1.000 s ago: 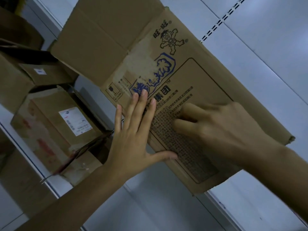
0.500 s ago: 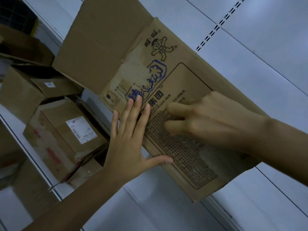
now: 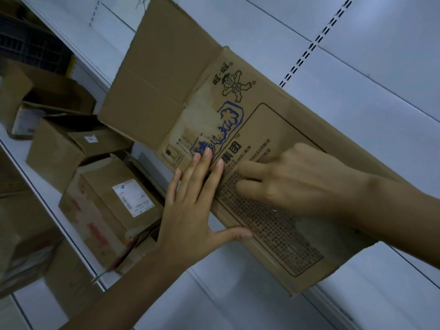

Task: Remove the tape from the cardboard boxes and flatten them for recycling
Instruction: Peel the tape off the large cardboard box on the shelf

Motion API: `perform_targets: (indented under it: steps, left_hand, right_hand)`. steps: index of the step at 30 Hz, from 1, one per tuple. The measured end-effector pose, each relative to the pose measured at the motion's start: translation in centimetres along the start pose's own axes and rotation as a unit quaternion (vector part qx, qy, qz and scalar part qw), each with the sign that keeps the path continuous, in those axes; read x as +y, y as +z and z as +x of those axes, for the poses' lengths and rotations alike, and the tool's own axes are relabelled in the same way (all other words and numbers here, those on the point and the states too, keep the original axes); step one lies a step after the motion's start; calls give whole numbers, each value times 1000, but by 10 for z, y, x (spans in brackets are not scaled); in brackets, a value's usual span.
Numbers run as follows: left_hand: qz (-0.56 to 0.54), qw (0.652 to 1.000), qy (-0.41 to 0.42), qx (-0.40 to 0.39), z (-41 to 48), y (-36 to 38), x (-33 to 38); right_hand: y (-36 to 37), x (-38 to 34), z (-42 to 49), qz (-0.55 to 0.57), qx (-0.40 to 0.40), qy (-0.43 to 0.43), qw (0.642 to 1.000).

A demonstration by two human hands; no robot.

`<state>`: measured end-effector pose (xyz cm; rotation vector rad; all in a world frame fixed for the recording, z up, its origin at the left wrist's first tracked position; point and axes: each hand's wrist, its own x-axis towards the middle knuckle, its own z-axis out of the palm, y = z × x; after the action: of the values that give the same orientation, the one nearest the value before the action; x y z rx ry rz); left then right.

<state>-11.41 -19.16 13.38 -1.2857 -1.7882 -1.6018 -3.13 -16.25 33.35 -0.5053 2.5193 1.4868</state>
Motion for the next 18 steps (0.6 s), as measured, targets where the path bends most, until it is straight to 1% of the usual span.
perform_targets:
  steps: [2, 4, 6, 7, 8, 9, 10, 11, 13, 14, 16, 18]
  left_hand:
    - [7, 1000, 11, -13, -1, -2, -5]
    - [29, 999, 30, -23, -1, -5, -11]
    - [47, 997, 54, -28, 3, -10, -14]
    - [59, 995, 75, -30, 7, -13, -15]
    - [72, 992, 101, -36, 14, -17, -16]
    - [82, 987, 128, -43, 22, -20, -17]
    - [87, 983, 151, -52, 31, -23, -19]
    - [90, 980, 167, -60, 37, -25, -20]
    - [93, 976, 182, -71, 44, -25, -22]
    - [89, 976, 184, -71, 44, -24, -21]
    - [76, 978, 186, -59, 42, -19, -21]
    - [62, 980, 187, -40, 39, -16, -20]
  right_hand:
    - [1, 2, -3, 8, 21, 3, 1000]
    - [1, -1, -9, -1, -7, 4, 1000]
    - [4, -3, -17, -9, 24, 23, 999]
    - [6, -8, -21, -14, 56, 61, 996]
    - [9, -16, -27, -20, 98, 126, 987]
    - [12, -27, -31, -20, 135, 213, 968]
    - [16, -43, -33, -11, 169, 308, 936]
    - [21, -62, -33, 6, 197, 399, 895]
    - [31, -101, -22, 49, 244, 544, 801]
    - [35, -116, -12, 63, 261, 595, 757]
    - [40, -134, 13, 76, 285, 668, 683]
    - [43, -138, 34, 66, 306, 714, 627]
